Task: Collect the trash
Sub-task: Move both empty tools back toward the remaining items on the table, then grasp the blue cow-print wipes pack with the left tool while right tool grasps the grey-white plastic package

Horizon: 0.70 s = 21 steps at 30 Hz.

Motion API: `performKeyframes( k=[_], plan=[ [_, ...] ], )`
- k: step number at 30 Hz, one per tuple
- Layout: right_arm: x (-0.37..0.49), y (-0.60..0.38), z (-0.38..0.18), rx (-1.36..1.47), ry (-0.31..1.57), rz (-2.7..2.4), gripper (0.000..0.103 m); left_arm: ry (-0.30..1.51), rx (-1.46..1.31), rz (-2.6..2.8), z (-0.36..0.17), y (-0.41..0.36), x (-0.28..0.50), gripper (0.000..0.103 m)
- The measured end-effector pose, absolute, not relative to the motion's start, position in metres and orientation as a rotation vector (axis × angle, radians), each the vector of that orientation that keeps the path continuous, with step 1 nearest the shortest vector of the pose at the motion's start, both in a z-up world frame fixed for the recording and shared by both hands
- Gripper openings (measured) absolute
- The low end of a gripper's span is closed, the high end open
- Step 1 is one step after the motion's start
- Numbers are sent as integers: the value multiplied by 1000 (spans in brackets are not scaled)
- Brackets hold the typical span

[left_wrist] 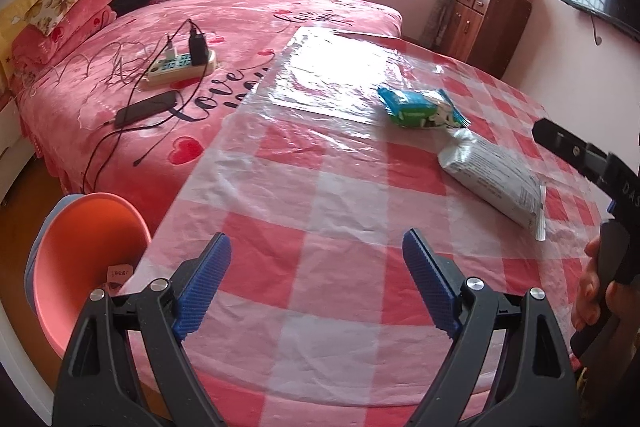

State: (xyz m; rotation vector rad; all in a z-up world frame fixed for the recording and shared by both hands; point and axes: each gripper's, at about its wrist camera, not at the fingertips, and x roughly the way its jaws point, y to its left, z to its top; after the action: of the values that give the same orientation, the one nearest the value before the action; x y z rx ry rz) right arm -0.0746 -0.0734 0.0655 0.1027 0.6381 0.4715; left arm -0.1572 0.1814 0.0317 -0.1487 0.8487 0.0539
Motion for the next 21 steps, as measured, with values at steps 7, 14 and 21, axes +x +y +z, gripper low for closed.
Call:
performKeyframes(
  k=[7, 14, 21],
  plan=[
    [-68, -91, 64, 127, 638, 442, 94, 877, -119, 27, 26, 161, -149, 88],
    [-61, -105, 63, 137, 637, 402, 94, 897, -95, -11, 23, 140, -142, 88],
    [-50, -123, 59, 133, 652, 337, 94, 898, -103, -97, 26, 111, -133, 88]
  ],
)
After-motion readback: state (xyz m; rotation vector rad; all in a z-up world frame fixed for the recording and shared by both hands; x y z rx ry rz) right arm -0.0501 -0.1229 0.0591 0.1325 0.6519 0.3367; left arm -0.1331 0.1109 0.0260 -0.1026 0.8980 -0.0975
